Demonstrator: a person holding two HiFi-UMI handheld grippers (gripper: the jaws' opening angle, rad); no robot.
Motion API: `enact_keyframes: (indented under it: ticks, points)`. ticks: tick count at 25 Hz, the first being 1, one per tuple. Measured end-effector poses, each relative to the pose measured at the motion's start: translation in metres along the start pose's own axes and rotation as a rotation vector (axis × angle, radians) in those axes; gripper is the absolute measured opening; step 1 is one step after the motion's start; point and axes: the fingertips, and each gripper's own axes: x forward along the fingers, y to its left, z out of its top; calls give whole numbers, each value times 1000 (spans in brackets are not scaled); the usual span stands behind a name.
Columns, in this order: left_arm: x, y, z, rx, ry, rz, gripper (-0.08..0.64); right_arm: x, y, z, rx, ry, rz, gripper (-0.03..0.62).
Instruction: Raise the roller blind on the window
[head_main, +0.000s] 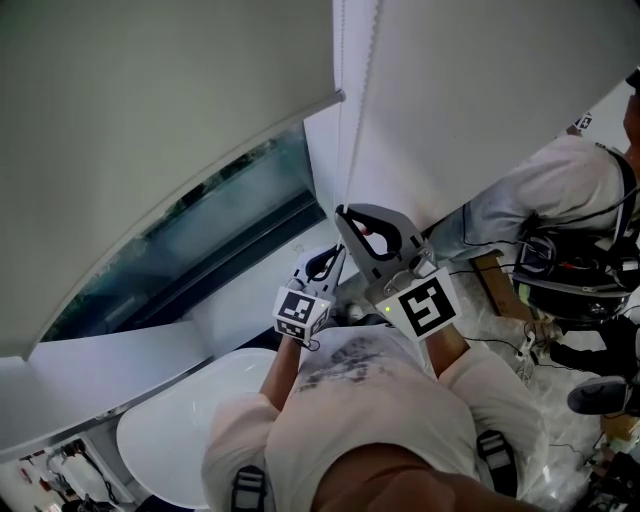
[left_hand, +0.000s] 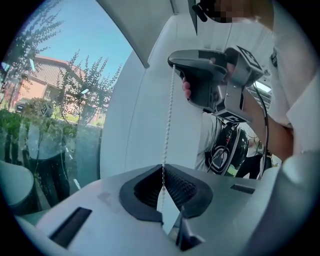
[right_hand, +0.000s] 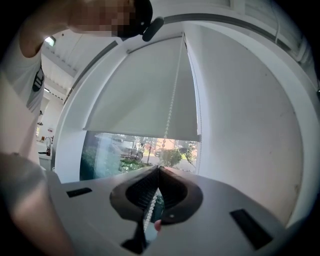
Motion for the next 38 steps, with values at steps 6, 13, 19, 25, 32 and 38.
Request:
enact_keyframes:
  ticks: [6, 13, 19, 25, 32, 38]
  points:
    - [-4, -2, -16, 17, 22, 2, 14, -5, 9, -14, -3, 30, 3, 63]
    - [0, 4, -45, 7, 54, 8, 14, -5, 15, -44, -5, 84, 13, 63]
    - [-8, 3, -76, -25, 68, 12, 14, -13, 31, -74, 3, 164, 26, 63]
    - [-10, 0, -86, -29, 68, 14, 14, -17, 35, -80, 15, 152, 35, 63]
    - [-20, -1, -84, -23, 83, 19, 14, -17, 35, -78, 21, 138, 40, 63]
    - [-29, -6, -63, -16, 66, 14, 14, -16, 33, -80, 15, 133, 46, 63]
